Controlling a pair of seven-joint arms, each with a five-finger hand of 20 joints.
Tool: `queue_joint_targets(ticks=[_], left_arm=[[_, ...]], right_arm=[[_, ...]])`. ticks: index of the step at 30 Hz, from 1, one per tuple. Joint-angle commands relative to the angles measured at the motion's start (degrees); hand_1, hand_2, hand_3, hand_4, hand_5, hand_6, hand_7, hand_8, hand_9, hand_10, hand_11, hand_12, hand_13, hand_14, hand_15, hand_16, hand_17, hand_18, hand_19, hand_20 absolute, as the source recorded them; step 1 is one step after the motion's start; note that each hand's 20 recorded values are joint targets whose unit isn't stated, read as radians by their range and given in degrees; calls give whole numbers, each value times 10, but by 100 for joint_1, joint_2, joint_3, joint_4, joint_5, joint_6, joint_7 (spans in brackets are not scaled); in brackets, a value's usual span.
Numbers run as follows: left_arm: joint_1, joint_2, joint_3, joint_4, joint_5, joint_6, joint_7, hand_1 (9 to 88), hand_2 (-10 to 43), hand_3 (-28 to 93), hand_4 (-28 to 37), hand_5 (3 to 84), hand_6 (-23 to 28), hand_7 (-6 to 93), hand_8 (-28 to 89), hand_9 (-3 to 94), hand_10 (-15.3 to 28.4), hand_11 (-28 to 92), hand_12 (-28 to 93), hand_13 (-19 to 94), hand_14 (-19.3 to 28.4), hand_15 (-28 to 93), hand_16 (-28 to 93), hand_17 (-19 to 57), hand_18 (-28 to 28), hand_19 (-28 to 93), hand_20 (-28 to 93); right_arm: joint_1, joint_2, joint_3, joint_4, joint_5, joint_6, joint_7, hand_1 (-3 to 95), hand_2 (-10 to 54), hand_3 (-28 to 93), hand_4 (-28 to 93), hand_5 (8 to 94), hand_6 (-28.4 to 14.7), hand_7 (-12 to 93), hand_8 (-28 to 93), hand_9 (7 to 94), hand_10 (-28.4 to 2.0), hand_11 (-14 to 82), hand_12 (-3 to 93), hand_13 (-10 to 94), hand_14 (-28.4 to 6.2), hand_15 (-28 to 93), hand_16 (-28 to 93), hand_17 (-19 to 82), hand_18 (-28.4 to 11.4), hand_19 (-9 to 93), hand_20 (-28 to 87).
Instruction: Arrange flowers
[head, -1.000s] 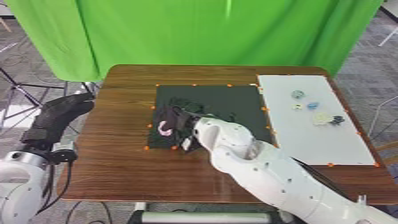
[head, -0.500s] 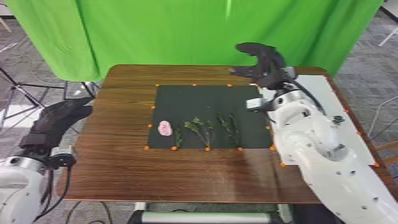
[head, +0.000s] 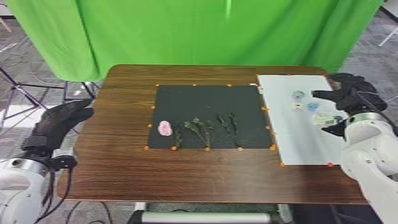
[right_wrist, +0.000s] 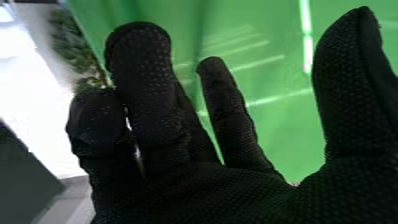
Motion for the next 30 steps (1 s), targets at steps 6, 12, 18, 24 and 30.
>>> queue_joint_targets(ticks=[6, 12, 18, 24, 30], left_arm=[[93, -166, 39, -39, -6, -14, -9, 287, 49, 624, -215, 457, 31, 142, -80, 462, 142, 218, 113, 359, 176, 142, -3, 36, 107, 85, 128], [161, -235, 35, -51, -16, 0, -11, 287, 50, 626, -216, 458, 30, 142, -81, 462, 142, 218, 114, 359, 175, 141, -4, 35, 108, 86, 129], [135, -247, 93, -40, -2, 0, 10, 287, 50, 627, -216, 458, 30, 142, -81, 462, 142, 217, 114, 359, 176, 142, -4, 35, 108, 87, 128], [157, -268, 70, -50, 5, -2, 5, 286, 50, 628, -216, 458, 30, 141, -80, 461, 142, 217, 114, 359, 176, 142, -4, 35, 108, 87, 128], [100, -254, 98, -24, 0, 1, -5, 286, 50, 628, -217, 458, 29, 142, -81, 461, 143, 216, 113, 359, 176, 143, -3, 35, 108, 88, 128]], right_arm=[[-275, 79, 66, 281, 88, -525, 152, 293, -95, 612, -163, 486, -32, 91, -39, 538, -173, 88, 239, 772, -82, 560, 291, 490, -176, 859, 466], [-425, 21, 167, 336, 338, -664, 157, 303, -95, 615, -163, 493, -34, 95, -41, 539, -177, 90, 240, 770, -87, 563, 294, 484, -183, 860, 468], [-548, -31, 146, 395, 446, -762, 54, 322, -95, 621, -164, 494, -34, 96, -42, 542, -176, 94, 239, 770, -88, 579, 295, 485, -186, 865, 472], [-520, -96, -10, 491, 425, -684, -39, 378, -95, 632, -169, 499, -25, 107, -47, 556, -152, 95, 221, 783, -84, 580, 286, 492, -185, 872, 470], [-393, -96, -324, 662, 312, -151, -9, 440, -95, 653, -188, 521, -13, 131, -55, 582, -142, 110, 214, 800, -73, 585, 283, 504, -178, 882, 470]])
